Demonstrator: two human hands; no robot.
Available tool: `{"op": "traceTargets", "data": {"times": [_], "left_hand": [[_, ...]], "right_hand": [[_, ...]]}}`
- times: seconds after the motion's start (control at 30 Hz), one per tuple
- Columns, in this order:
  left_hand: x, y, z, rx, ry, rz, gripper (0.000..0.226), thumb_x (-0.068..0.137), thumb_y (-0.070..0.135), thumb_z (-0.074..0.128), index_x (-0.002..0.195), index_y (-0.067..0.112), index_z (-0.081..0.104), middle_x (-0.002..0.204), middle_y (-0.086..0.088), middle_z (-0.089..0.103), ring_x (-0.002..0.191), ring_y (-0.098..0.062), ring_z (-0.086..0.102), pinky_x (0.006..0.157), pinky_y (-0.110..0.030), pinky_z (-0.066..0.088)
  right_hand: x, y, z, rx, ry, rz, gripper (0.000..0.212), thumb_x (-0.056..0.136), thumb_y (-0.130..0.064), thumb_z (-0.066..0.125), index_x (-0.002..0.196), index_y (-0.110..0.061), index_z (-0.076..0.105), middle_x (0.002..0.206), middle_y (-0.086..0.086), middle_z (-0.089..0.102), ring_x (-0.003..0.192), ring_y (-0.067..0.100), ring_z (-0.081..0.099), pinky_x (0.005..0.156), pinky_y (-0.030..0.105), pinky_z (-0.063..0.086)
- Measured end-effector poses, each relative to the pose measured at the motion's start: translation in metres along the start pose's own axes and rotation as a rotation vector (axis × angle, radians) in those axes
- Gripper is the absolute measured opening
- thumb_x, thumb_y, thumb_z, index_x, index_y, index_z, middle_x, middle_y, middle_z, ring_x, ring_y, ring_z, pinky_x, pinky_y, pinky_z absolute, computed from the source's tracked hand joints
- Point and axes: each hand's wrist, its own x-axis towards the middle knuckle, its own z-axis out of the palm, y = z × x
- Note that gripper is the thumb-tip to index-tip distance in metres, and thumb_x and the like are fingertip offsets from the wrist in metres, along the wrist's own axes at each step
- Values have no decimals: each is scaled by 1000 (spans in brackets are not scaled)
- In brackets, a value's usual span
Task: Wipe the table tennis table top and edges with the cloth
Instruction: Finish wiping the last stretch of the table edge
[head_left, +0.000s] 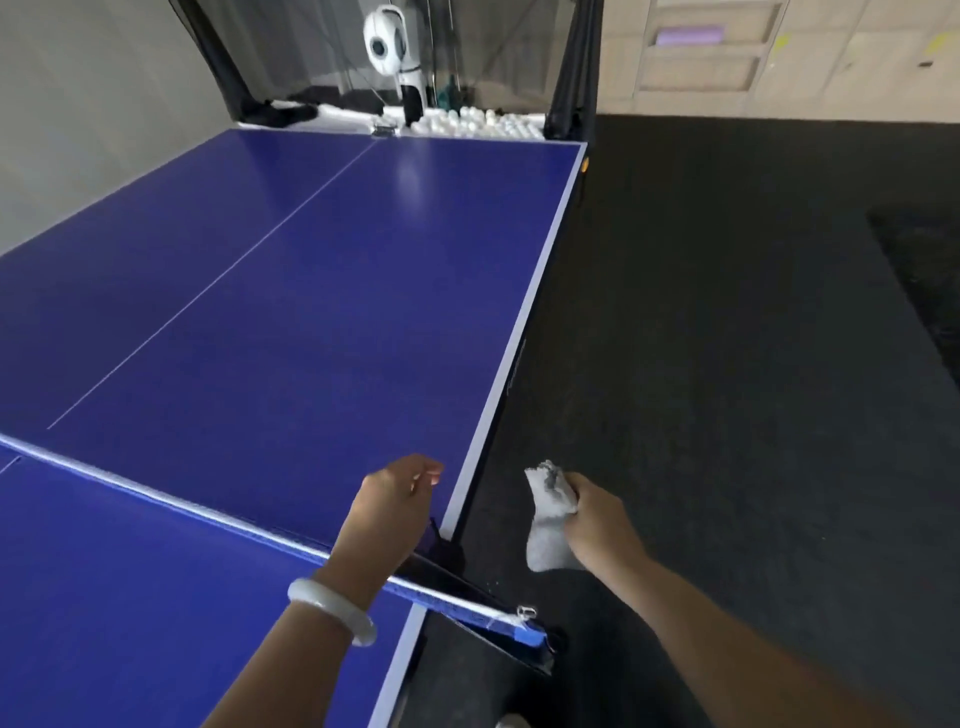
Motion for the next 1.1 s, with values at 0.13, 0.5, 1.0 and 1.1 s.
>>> {"op": "traceTargets", "data": {"times": [0.13, 0.5, 1.0, 1.1], "left_hand": [[21, -32, 5, 163, -91, -73, 32, 100, 11, 46, 120, 22, 68, 117, -4, 69, 101, -25, 65, 89, -30, 49], [71, -55, 26, 528, -477, -21, 52, 105, 11, 32, 156, 22, 24, 163, 3, 20, 147, -18, 26, 117, -33, 26], [144, -37, 64, 711, -489, 33, 60, 100, 19, 52, 154, 23, 25, 147, -3, 26, 135, -24, 29, 101, -33, 42], [152, -36, 70, 635, -403, 4, 58, 100, 17, 51, 152, 27, 30, 146, 4, 26, 133, -18, 28, 99, -31, 43]], "right_hand": [[44, -10, 49, -14, -127, 41, 31, 94, -8, 52, 123, -15, 57, 111, 6, 67, 102, 26, 65, 88, 36, 52], [90, -10, 95, 920, -734, 311, 10, 99, -21, 59, 96, -11, 57, 79, 6, 55, 72, 17, 59, 70, 27, 48], [117, -2, 121, 971, -588, 364, 16, 91, -3, 69, 105, -11, 65, 81, 2, 73, 73, 16, 70, 51, 29, 55], [150, -6, 105, 991, -527, 275, 22, 88, -1, 72, 110, 0, 66, 81, 5, 73, 73, 15, 72, 54, 30, 56]]}}
